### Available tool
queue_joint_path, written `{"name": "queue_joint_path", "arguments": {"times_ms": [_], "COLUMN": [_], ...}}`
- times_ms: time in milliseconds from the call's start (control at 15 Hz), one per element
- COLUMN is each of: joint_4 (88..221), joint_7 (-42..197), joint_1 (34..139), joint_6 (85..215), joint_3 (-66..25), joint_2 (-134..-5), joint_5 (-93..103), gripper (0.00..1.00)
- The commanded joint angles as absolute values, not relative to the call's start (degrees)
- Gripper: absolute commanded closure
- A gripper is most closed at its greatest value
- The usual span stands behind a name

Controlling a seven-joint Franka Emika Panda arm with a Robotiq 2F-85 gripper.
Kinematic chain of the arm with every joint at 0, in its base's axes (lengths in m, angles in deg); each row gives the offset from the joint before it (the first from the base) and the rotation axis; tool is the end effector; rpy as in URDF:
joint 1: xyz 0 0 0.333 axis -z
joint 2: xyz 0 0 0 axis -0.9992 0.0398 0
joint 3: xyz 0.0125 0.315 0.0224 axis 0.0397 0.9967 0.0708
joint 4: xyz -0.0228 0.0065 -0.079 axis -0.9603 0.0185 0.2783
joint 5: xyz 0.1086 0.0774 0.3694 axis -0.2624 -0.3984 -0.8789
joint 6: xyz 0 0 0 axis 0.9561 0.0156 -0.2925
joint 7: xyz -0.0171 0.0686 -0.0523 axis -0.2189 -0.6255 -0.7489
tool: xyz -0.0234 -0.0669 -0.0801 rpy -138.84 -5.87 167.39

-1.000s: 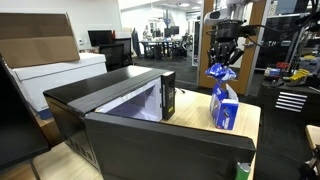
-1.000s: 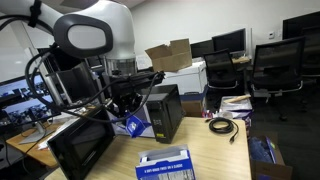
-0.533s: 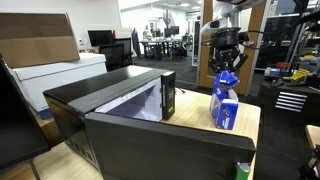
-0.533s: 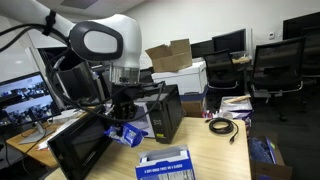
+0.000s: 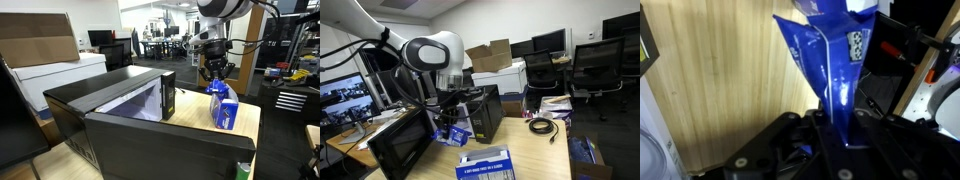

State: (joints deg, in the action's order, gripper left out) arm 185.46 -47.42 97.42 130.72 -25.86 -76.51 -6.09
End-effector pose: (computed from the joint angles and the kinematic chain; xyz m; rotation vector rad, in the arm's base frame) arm 0.4962 -0.1651 0.3032 -1.8930 -2.1013 0.0258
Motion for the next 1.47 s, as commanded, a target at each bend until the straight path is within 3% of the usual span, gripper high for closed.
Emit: {"name": "queue_joint_path", "arguments": {"times_ms": [0,1400], "joint_4": [186.8,189.1], "joint_7": [-48.4,-46.1], "joint_1": [99.3,102.3], "joint_6": [137.6,138.2], "joint_3": [-25.4,-28.0], "joint_2": [-77.4,-81.3], "joint_5": [-7.8,-4.8], "gripper": [0.97,0.97]}}
